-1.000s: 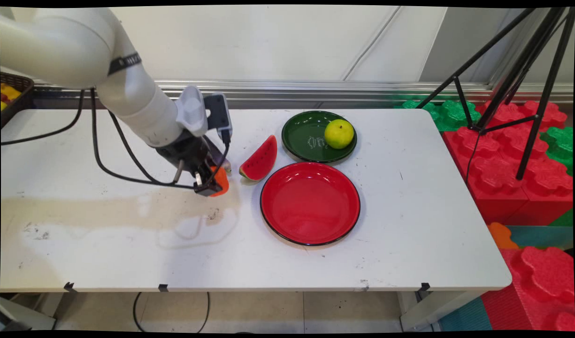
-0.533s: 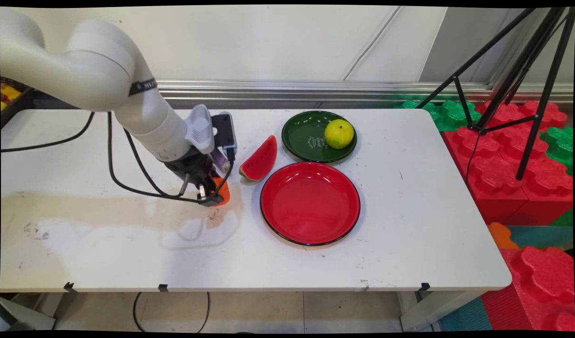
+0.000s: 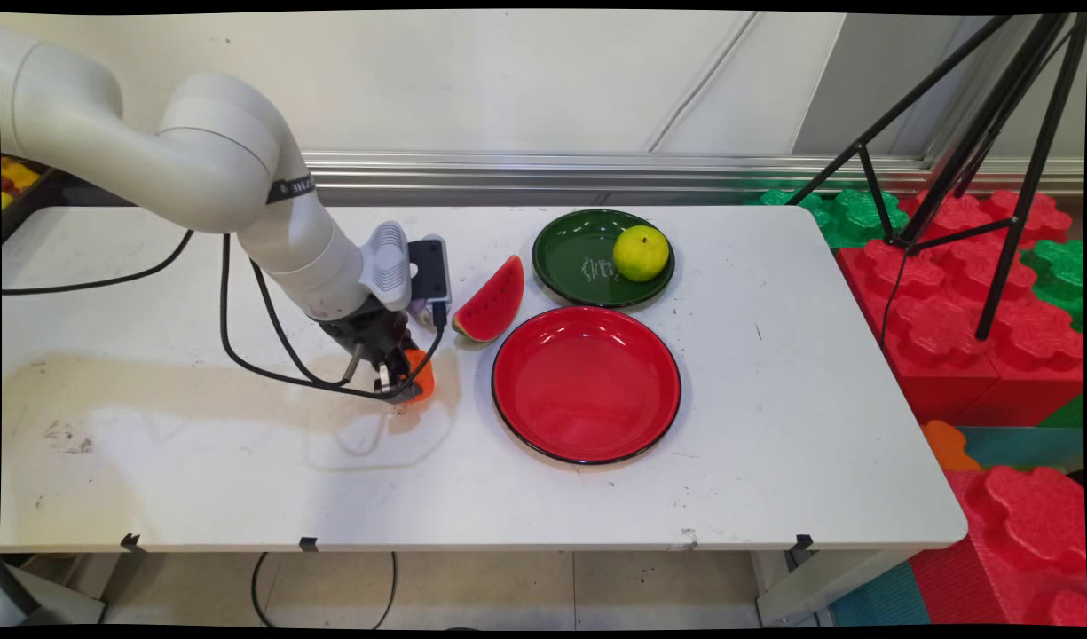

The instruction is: Place the picked object on the table

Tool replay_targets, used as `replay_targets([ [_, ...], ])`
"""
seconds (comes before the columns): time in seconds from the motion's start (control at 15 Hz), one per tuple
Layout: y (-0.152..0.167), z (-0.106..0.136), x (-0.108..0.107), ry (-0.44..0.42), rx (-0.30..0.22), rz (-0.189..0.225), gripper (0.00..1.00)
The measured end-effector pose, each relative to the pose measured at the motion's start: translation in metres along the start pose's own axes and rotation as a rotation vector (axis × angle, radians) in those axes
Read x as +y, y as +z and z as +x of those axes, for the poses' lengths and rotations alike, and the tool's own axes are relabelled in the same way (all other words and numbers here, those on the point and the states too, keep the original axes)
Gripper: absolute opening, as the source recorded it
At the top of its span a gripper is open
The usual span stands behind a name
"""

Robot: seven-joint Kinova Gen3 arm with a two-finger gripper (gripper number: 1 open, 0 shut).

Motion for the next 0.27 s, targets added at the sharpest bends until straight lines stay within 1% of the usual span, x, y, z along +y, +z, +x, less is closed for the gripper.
replay_targets([
  [0.07,0.0016,-0.0004,0.0001,0.005,-0.002,-0.002,1.00],
  [0.27,0.0032,-0.0011,0.0002,0.021,-0.002,-0.008,1.00],
])
